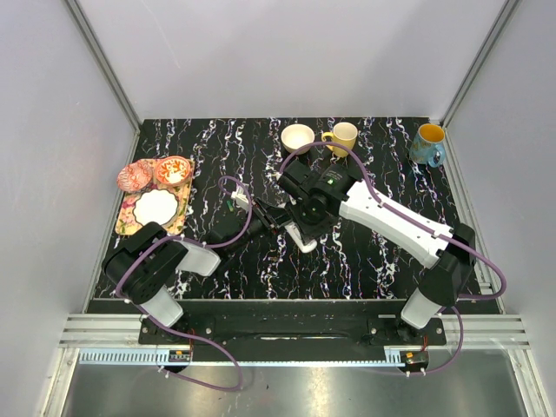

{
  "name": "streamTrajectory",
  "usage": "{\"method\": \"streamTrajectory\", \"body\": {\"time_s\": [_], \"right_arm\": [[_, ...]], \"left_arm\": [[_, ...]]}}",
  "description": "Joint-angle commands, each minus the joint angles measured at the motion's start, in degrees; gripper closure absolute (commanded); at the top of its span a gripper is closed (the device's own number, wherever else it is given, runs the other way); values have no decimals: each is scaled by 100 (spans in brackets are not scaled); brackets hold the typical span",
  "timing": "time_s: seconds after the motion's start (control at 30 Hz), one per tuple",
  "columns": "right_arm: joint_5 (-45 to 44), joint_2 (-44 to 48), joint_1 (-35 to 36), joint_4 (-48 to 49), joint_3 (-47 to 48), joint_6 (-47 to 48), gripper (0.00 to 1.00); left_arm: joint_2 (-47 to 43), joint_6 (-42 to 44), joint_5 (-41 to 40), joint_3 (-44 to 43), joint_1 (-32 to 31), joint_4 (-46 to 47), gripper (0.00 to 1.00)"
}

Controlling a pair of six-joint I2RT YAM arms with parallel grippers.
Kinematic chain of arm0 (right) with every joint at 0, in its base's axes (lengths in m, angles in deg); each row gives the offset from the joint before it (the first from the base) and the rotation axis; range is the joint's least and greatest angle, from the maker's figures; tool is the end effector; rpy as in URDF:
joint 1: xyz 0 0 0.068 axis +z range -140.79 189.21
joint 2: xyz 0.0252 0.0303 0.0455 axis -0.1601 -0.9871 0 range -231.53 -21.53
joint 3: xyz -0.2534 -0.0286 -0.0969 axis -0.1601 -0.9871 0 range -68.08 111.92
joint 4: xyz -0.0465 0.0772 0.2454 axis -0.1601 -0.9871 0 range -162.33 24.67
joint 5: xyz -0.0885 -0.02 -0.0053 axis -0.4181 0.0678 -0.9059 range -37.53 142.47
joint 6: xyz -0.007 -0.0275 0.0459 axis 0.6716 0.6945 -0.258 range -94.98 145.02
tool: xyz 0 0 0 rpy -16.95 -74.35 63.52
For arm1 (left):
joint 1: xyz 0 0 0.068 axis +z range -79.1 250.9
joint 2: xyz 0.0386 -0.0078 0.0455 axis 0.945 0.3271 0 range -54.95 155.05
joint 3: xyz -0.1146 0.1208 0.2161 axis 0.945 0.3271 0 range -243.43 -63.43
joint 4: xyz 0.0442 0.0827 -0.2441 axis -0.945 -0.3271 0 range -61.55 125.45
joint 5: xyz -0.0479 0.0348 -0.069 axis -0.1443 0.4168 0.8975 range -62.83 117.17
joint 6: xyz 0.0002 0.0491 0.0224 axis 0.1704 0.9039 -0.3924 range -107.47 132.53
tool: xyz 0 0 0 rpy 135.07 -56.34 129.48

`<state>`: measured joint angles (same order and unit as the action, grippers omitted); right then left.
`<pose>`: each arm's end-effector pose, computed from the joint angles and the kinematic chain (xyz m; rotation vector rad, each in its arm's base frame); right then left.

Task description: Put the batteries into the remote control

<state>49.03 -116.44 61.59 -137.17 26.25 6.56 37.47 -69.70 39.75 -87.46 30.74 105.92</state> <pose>0.1978 0.2531 0.3295 -0.8191 2.7311 0.1857 0.2135 -0.1902 0.1755 -0.4672 1.8044 -1.7811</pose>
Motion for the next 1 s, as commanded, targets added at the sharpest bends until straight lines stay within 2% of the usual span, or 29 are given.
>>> {"method": "streamTrajectory", "body": {"time_s": [0.0, 0.97], "right_arm": [[-166, 52, -70, -6, 157, 88, 100], [-157, -36, -96, 143, 209, 176, 100]], "left_arm": [[4, -108, -80, -84, -36, 1117, 100], [13, -126, -1, -137, -123, 1205, 100]]}}
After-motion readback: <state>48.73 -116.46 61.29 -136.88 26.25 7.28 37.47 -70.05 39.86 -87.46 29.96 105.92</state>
